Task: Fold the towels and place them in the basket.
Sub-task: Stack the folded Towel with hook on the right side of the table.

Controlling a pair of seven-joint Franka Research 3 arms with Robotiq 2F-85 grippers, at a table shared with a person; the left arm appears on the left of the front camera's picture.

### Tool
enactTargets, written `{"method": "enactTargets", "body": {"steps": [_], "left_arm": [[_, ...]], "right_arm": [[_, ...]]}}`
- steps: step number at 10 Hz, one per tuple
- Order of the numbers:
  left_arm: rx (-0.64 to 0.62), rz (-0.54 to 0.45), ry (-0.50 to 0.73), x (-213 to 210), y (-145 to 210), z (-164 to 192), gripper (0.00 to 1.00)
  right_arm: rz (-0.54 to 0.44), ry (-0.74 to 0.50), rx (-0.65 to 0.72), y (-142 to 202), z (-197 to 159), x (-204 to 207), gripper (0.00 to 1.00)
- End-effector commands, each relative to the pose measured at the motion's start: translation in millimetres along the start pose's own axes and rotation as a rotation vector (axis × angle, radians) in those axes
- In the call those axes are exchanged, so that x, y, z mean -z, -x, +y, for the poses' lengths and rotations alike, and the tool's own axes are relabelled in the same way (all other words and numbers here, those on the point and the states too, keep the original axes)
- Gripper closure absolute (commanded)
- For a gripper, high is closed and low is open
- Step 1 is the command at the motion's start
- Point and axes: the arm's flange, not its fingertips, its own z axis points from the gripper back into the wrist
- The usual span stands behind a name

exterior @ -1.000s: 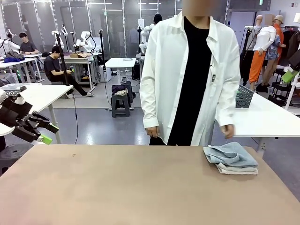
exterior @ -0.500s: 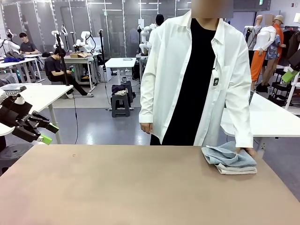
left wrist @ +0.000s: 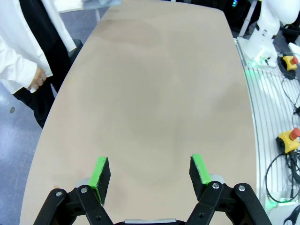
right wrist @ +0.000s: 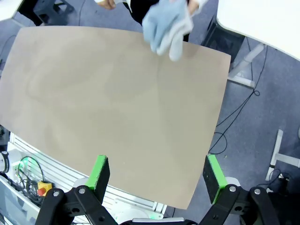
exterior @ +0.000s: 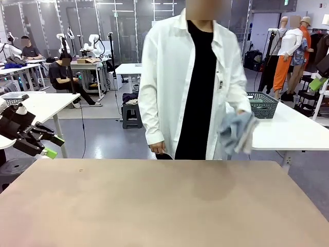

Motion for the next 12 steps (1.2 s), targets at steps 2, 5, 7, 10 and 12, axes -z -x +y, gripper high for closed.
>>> {"method": "enactTargets", "body": {"steps": [2,5,7,10,12], "left_arm": [[0.002,-0.006,-0.004,0.0,-0.2,0.0,0.14],[0.002,-0.006,-0.004,0.0,-0.2,0.0,0.14],[0.002,-0.006,-0.004,0.0,-0.2,0.0,0.14],[0.002,-0.006,-0.004,0.0,-0.2,0.0,0.14],[0.002,-0.006,-0.004,0.0,-0.2,0.0,0.14]], "right_arm": [[0.014,0.006,0.022,-3.5,0.8,-1.9,0.00],[0.014,0.006,0.022,-3.5,0.8,-1.9,0.00],[0.014,0.006,0.022,-3.5,0.8,-1.9,0.00],[0.014,0.006,0.022,-3.5,0.8,-1.9,0.00],[0.014,0.006,0.022,-3.5,0.8,-1.9,0.00]]}}
